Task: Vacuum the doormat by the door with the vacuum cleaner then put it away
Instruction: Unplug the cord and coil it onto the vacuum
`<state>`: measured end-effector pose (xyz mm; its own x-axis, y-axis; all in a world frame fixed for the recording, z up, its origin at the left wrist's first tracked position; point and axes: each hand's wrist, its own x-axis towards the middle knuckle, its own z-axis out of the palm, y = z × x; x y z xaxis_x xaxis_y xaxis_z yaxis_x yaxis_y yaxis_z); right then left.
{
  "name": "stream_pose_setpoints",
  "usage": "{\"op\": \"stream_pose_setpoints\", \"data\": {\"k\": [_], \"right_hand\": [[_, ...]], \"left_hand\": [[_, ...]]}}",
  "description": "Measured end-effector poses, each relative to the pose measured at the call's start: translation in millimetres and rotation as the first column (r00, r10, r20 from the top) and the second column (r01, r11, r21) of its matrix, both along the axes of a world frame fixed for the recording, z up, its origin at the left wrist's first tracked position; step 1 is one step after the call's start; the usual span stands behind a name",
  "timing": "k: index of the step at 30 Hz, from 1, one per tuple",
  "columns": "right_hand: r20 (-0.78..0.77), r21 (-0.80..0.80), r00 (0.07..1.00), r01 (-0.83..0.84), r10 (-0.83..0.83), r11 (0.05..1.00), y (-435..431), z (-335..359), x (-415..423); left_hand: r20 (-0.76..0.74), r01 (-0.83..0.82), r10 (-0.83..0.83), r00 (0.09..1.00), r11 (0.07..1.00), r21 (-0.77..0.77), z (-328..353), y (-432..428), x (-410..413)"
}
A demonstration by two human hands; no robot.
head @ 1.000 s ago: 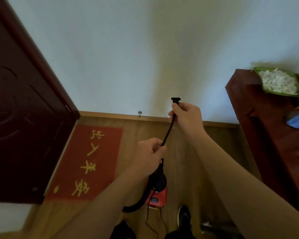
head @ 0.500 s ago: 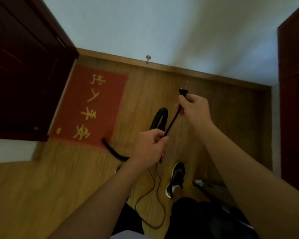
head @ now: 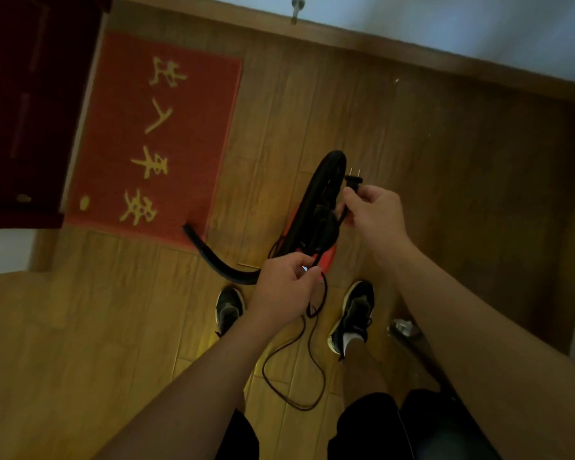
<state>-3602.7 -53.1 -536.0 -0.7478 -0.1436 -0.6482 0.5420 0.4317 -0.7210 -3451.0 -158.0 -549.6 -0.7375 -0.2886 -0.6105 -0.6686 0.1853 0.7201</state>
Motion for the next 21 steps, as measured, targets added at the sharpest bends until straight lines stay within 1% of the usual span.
{"op": "stream_pose_setpoints", "data": {"k": [5,9,17,21], "right_hand": [[0.025,-0.004,0.999,0.029,-0.029,1.0,1,-81,-1],[0.061,0.03,0.998,0.011,-0.013,0.999,9,-133,1],[0.093,0.06,0.996,-0.003,-0.002,0.998,16,-215,3],[0.107,0.046,0.994,0.002,-0.006,0.999,15,-244,3]], "left_hand": [[0.059,-0.04,0.038,0.998,0.999,0.032,-76,6,2],[0.068,-0.008,0.004,0.998,0.999,0.054,-129,19,6],[0.084,-0.051,0.051,0.995,0.999,0.002,-204,36,12],[0.078,-0.071,0.074,0.994,0.997,-0.038,-235,44,14]]}}
